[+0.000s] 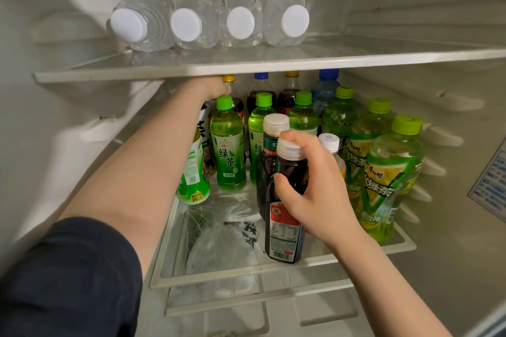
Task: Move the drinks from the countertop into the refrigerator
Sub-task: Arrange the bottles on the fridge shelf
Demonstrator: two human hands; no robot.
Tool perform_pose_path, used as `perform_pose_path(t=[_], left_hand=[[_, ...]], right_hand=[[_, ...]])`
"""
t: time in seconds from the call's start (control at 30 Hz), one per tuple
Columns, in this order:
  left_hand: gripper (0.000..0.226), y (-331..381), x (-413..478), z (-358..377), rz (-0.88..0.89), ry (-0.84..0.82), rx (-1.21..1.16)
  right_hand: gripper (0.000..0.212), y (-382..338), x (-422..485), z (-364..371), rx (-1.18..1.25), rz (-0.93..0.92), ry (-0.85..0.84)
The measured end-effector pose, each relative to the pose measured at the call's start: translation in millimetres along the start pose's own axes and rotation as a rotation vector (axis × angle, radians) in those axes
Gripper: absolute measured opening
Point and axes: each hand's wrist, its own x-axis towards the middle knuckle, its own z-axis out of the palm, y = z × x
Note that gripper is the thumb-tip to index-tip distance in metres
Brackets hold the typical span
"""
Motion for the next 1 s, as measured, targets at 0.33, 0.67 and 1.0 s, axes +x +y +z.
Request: perform_pose_path(t=[0.33, 0.67, 1.0], left_hand=[[0.014, 2, -4, 1, -0.015, -0.017, -0.072], [0.024, 10, -50, 7, -0.015, 0.368, -0.457], [0.071, 13, -103, 68, 0.041, 0.364, -0.608]], right_hand=[[0.052, -1, 0, 1, -0.013, -0.002, -0.001], [0.051, -1, 0, 3, -0.013, -0.022, 0.018], [0.052, 0, 0, 5, -0.012, -0.036, 0.032]])
